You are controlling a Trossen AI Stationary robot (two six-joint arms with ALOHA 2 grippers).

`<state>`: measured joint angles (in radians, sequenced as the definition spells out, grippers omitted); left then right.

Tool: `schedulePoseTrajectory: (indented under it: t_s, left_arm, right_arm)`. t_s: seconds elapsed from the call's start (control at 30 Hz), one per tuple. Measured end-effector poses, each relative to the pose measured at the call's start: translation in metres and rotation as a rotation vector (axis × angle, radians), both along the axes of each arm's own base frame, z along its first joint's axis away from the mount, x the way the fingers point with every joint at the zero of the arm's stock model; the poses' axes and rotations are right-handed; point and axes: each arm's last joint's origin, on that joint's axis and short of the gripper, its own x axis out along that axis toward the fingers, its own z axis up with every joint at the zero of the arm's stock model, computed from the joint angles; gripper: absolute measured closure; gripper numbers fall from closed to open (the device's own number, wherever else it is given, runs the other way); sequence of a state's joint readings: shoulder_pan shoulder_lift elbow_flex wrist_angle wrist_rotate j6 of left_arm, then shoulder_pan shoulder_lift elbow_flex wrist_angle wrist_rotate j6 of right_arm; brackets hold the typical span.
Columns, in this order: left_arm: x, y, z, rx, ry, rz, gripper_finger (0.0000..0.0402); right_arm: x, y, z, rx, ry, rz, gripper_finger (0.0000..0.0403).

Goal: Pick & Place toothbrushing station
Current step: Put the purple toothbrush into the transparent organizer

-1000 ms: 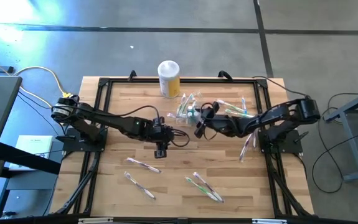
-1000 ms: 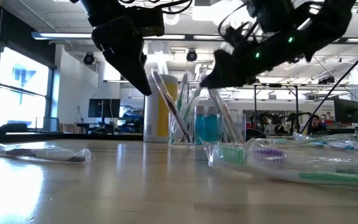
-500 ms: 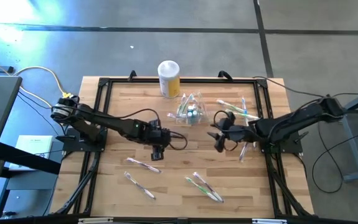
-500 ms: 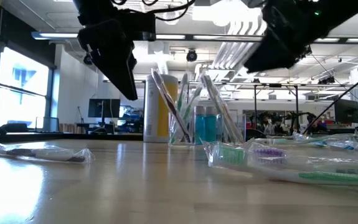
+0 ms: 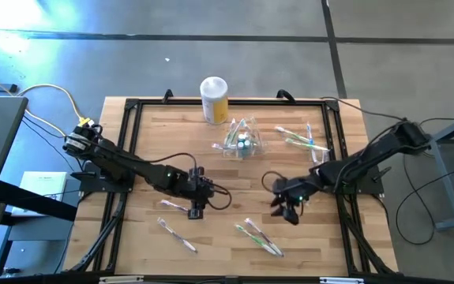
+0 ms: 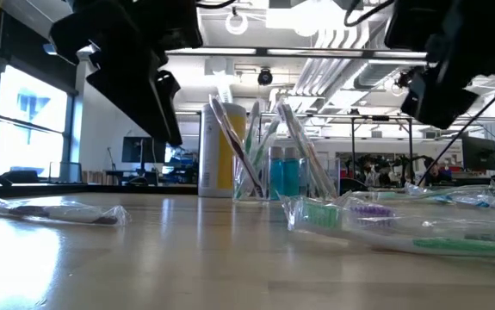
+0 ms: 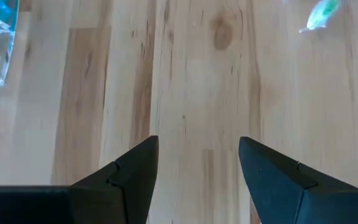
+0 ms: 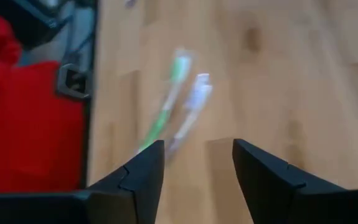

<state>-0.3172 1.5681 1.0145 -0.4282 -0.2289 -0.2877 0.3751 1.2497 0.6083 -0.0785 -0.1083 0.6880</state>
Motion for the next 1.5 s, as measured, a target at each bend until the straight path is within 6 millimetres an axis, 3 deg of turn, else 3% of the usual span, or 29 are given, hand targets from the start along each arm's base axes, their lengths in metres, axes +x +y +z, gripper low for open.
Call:
schedulePoseTrajectory:
  t_s: [0.2,0.47,0.63,0.87,1.07,1.5]
  left_arm:
    - [-0.002,0.001,-0.006,-0.016,0.01,-0.003,0.0187]
    - [-0.003,0.001,-0.008,-0.017,0.017,-0.018,0.0187]
    - [-0.003,0.001,-0.008,-0.005,0.011,-0.037,0.0187]
    - [-0.003,0.001,-0.008,-0.004,0.018,-0.051,0.0187]
    - [-0.005,0.001,-0.013,0.002,0.026,-0.057,0.0187]
    - [-0.006,0.001,-0.018,-0.019,0.015,-0.068,0.0187]
  right_arm:
    - [-0.001,0.01,-0.008,0.034,0.067,-0.008,0.0233]
    - [-0.029,-0.007,-0.031,0.173,0.641,-0.421,0.0252]
    - [-0.043,-0.015,-0.036,0.161,0.827,-0.614,0.0265]
    - [-0.051,-0.017,-0.037,0.176,0.941,-0.688,0.0279]
    - [-0.068,-0.025,-0.038,0.059,1.081,-0.854,0.0291]
    - [-0.066,-0.052,-0.038,-0.076,0.97,-1.082,0.0292]
